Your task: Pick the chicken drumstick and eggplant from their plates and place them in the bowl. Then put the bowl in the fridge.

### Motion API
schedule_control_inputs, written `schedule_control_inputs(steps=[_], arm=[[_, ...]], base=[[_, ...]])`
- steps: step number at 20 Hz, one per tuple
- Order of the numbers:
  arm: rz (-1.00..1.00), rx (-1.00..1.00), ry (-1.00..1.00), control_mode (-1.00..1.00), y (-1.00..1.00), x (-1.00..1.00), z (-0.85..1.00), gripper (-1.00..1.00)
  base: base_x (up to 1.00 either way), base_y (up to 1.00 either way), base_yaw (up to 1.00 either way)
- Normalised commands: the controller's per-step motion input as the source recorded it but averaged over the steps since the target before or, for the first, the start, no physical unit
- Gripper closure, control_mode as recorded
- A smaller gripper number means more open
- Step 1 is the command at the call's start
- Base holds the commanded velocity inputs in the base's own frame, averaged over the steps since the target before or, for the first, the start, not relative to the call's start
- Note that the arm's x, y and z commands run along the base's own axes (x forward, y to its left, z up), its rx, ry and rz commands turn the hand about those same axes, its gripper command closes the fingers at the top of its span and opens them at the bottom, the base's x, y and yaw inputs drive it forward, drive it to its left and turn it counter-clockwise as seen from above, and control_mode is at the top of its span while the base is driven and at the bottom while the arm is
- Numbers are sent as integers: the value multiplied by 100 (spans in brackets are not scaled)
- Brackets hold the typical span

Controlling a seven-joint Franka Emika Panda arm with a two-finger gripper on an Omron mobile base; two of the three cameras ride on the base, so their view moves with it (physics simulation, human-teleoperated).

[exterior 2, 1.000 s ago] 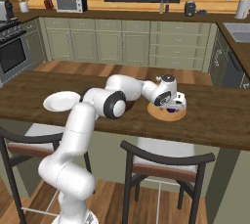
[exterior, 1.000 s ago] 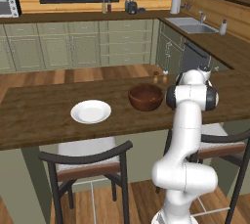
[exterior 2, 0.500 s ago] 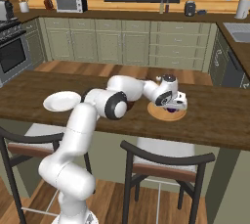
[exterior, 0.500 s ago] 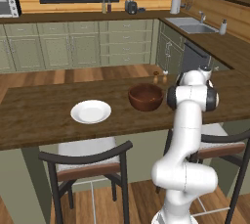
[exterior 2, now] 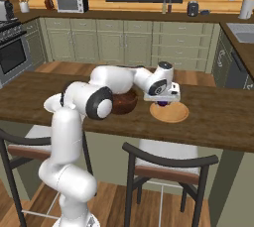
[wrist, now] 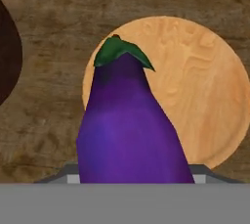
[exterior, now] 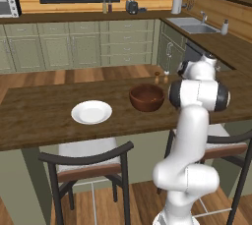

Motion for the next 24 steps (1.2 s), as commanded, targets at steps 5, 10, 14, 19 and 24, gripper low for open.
schedule_control_inputs(steps=[5,10,14,19,24], arm=[[17,0,16,-100,100,0,64,100],[14,0,11,-100,100,0,43,100],[15,0,6,-100,94,0,11,100],[12,0,0,-100,94,19,-24,100],[11,0,0,-100,23,59,-23,100]], base=[[0,0,0],[0,0,0],[0,0,0],[0,0,0],[0,0,0]])
